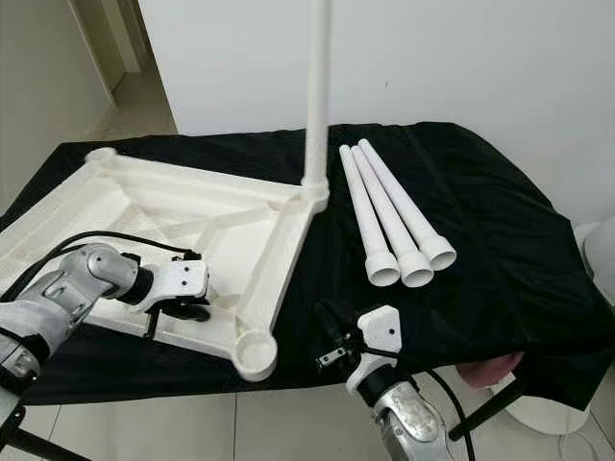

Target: Building children table

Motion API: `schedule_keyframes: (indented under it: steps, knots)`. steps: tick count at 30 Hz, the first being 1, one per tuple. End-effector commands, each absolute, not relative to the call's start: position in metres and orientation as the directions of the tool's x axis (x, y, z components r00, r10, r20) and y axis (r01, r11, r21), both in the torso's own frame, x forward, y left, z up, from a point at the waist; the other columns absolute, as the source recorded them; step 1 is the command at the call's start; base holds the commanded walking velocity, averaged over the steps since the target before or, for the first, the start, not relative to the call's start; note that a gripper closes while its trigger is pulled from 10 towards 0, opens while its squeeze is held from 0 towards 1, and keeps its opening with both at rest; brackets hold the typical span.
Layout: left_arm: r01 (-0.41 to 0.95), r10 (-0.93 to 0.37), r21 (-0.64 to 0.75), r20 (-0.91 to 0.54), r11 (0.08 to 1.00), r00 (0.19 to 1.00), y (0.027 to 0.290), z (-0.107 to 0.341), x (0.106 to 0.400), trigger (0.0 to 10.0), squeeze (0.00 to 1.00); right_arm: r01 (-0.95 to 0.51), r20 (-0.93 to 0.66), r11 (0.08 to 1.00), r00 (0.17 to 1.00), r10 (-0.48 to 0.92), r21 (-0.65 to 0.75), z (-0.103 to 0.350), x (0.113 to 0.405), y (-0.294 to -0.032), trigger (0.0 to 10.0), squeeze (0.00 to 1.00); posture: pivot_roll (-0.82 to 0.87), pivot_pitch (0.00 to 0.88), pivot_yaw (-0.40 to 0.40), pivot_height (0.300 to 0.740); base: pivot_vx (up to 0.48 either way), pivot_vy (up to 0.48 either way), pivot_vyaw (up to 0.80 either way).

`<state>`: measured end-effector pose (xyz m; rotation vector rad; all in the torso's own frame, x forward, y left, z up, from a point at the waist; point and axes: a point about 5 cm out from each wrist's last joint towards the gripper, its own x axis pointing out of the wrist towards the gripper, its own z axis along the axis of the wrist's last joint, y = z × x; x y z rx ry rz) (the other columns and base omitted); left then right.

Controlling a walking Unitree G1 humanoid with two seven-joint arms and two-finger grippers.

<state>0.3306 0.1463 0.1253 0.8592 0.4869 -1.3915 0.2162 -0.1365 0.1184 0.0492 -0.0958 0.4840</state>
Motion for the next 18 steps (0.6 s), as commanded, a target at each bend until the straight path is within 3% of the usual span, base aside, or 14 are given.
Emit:
schedule_keyframes:
  steps: [1,10,18]
  knots:
    - [0.956,-0.653,0.281,-0.708,0.089,0.269,0.151,0.121,0.334,0.0,0.00,-0.460,0.087,0.887,0.886,0.456,0.037,0.115,0.217,-0.137,10.0,0.00,-0.07,0.000,0.047,0.740,0.000,0.000,0.00]
    - [0.928,-0.782,0.353,-0.543,0.119,0.307,0.111,0.142,0.326,0.0,0.00,-0.423,0.101,0.905,0.903,0.418,0.042,0.116,0.226,-0.138,10.0,0.00,-0.06,0.000,0.032,0.740,0.000,0.000,0.00]
    - [0.911,-0.823,0.393,-0.472,0.124,0.316,0.095,0.154,0.323,0.0,0.00,-0.401,0.103,0.915,0.913,0.395,0.045,0.115,0.230,-0.139,10.0,0.00,-0.05,0.000,0.030,0.740,0.000,0.000,0.00]
